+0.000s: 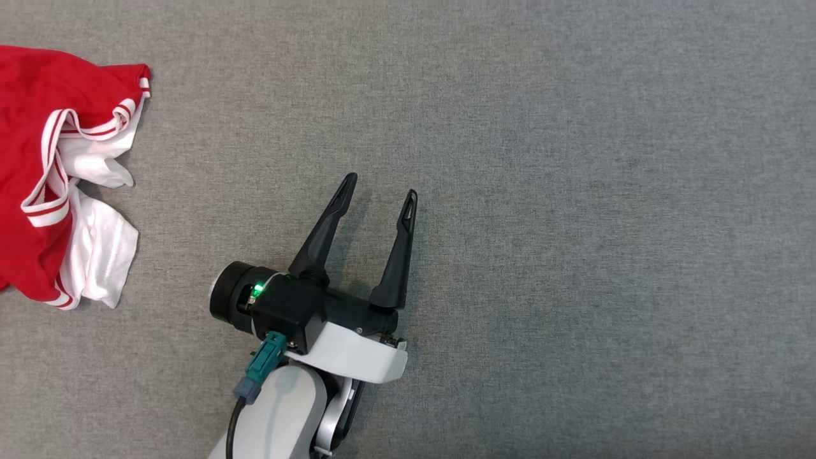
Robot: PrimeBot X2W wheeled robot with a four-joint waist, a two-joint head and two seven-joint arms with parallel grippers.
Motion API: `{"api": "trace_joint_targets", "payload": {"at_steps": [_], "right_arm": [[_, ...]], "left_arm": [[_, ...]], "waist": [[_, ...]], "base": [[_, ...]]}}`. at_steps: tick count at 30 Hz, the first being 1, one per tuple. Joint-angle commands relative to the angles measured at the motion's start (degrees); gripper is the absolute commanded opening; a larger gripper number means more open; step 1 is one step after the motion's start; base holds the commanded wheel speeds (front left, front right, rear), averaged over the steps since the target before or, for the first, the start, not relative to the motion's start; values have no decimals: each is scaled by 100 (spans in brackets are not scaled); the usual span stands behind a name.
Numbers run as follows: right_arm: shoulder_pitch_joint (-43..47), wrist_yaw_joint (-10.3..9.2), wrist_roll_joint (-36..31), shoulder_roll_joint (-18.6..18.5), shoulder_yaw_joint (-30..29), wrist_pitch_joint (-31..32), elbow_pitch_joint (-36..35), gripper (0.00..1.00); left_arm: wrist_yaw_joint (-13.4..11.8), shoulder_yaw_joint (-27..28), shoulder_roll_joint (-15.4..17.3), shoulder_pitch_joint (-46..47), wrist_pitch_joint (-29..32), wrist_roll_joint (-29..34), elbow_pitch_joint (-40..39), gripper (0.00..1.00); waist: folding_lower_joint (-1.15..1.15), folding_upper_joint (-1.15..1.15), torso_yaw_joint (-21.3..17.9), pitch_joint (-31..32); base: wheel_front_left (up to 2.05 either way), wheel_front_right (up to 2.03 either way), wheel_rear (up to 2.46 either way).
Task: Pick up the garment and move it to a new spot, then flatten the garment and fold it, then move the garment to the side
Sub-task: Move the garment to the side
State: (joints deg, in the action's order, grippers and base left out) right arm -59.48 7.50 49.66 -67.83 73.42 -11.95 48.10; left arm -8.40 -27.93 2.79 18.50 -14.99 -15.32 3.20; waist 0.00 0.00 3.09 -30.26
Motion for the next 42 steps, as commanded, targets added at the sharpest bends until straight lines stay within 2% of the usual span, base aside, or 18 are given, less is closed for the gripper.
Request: {"api": "trace_joint_targets", "payload": {"at_steps": [1, 5, 6, 7, 8, 14, 19, 28, 31, 34, 42], "right_arm": [[-28, -2, -138, 120, 0, -17, 165, 0], [-145, -3, -174, 284, -26, -43, 723, 0], [-157, -3, -152, 346, -45, -38, 884, 11], [-176, -3, -181, 419, -41, -56, 1000, 71], [-189, -3, -120, 509, -73, -64, 1119, 100], [-272, -3, -209, 770, -64, -128, 1476, 100], [-346, -3, -178, 1030, -115, -223, 1583, 100], [-349, -3, -124, 1666, -547, -336, 927, 100], [-139, -3, -368, 1881, -1055, -333, 370, 100], [293, -2, -612, 2214, -1856, -331, -236, 100], [2267, -2, -1909, 3237, -4121, -332, -1834, 100]], "left_arm": [[-19, -2, 26, 114, -24, 41, -18, 100], [-26, -30, 26, 146, -24, -1, -3, 100], [-29, -29, 25, 151, -24, -6, 4, 100], [-34, -20, 25, 153, -24, -14, 20, 100], [-38, -12, 25, 149, -24, -20, 33, 100], [-46, 7, 24, 15, -24, -79, 126, 100], [-13, 34, 26, -113, -24, -159, 155, 100], [7, 220, 26, -530, -24, -224, 152, 100], [35, 337, 25, -723, -24, -177, 159, 100], [67, 482, 26, -942, -24, -165, 163, 100], [130, 927, 25, -1449, -24, -178, 114, 100]], "waist": [[0, 0, 4, -57], [0, 0, 33, -93], [0, 0, 39, -94], [0, 0, 43, -89], [0, 0, 45, -75], [0, 0, 46, 208], [0, 0, 45, 681], [0, 0, 18, 1707], [0, 0, -10, 2064], [0, 0, -29, 2405], [0, 0, 19, 3023]], "base": [[0, 0, 0], [0, 0, 0], [0, 0, 0], [0, 0, 0], [0, 0, 0], [0, 0, 0], [0, 0, 0], [0, 0, 0], [0, 0, 0], [0, 0, 0], [0, 0, 0]]}}
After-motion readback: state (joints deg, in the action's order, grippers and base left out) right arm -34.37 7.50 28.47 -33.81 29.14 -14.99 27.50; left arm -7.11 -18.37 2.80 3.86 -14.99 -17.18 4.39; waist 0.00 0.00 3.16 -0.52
